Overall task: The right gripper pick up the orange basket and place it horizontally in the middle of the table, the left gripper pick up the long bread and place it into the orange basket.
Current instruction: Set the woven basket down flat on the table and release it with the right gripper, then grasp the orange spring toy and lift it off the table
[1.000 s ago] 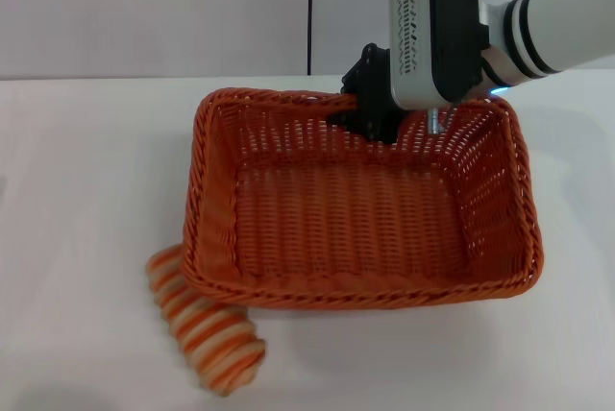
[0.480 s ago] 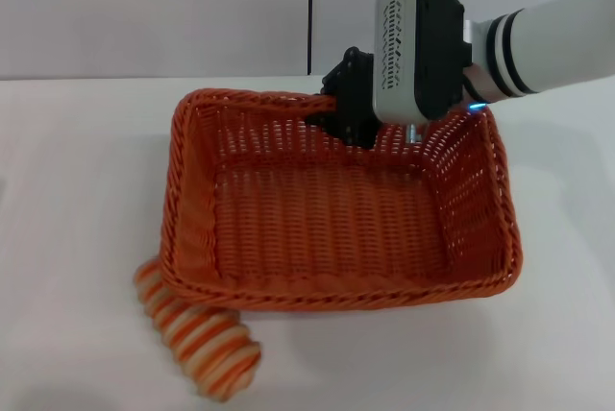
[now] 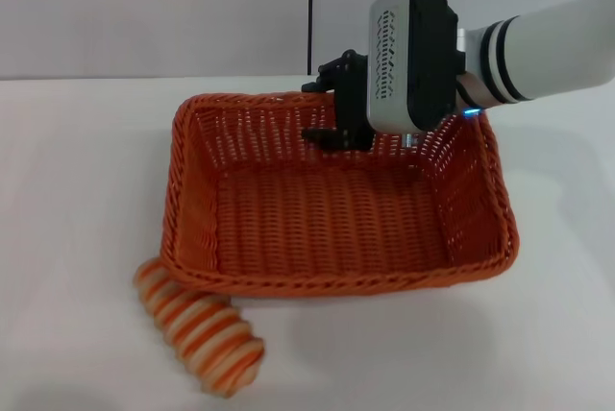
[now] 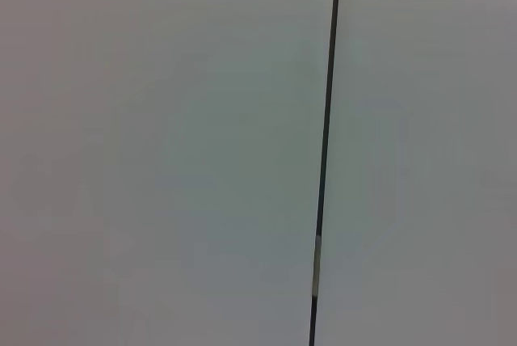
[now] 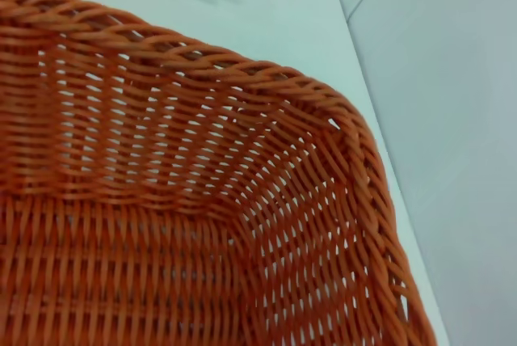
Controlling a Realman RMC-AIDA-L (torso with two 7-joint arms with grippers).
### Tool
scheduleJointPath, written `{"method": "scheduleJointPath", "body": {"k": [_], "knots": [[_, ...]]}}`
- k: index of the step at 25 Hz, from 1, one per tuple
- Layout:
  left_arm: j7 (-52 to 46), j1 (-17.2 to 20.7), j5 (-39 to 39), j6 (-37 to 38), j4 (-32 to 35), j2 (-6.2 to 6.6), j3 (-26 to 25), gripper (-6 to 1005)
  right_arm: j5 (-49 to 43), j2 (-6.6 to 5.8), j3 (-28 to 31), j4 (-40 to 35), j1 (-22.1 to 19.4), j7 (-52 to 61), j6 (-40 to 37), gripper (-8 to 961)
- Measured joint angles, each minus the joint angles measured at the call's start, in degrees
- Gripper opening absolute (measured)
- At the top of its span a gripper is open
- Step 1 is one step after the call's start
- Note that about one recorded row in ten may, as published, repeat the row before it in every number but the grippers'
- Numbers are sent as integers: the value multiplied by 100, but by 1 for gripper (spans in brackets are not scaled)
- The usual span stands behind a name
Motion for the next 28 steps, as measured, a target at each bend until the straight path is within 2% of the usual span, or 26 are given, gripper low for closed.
{"method": "scheduleJointPath", "body": {"k": [2,5,8,11,12,13,14,15,17,18,20,21,22,23,26,27,28], "knots": [[0,10,0,3,0,0,0,780,4,0,-41,-182,-100,45,23,585],[0,17,1,20,0,0,0,779,28,0,-61,-452,-258,65,51,625],[0,42,6,79,9,2,22,777,196,-11,-137,-1030,-621,106,64,665],[0,75,9,178,12,5,24,776,297,-21,-132,-1842,-1156,247,64,705],[-9,108,8,294,11,7,25,776,396,-19,-32,-2398,-1555,347,31,718],[-9,108,8,294,11,7,25,775,396,-19,-32,-2398,-1555,347,31,718],[-22,136,10,436,4,10,33,775,745,-23,88,-2780,-1935,369,8,718],[-50,195,24,717,0,17,64,775,745,-23,88,-2780,-1935,369,8,718],[-186,268,26,1050,9,21,111,774,1515,-40,354,-3126,-2466,320,-2,718],[-186,268,26,1050,9,21,111,773,1515,-40,354,-3126,-2466,320,-2,718],[-186,268,26,1050,9,21,111,773,2111,-40,538,-3193,-2764,271,-3,718],[-584,344,25,1410,143,43,375,772,2364,-40,609,-3196,-2891,220,-4,718],[-584,344,25,1410,143,43,375,772,3114,-39,746,-3106,-3185,-112,21,718],[-1247,428,31,1508,544,57,839,772,3114,-39,746,-3106,-3185,-112,21,718],[-1247,428,31,1508,544,57,839,770,4387,-33,881,-2759,-3607,-824,136,718],[-1941,512,30,1525,968,59,1136,770,5377,-31,967,-2311,-3821,-1515,554,718],[-1941,512,30,1525,968,59,1136,770,5377,-31,967,-2311,-3821,-1515,554,718]]}}
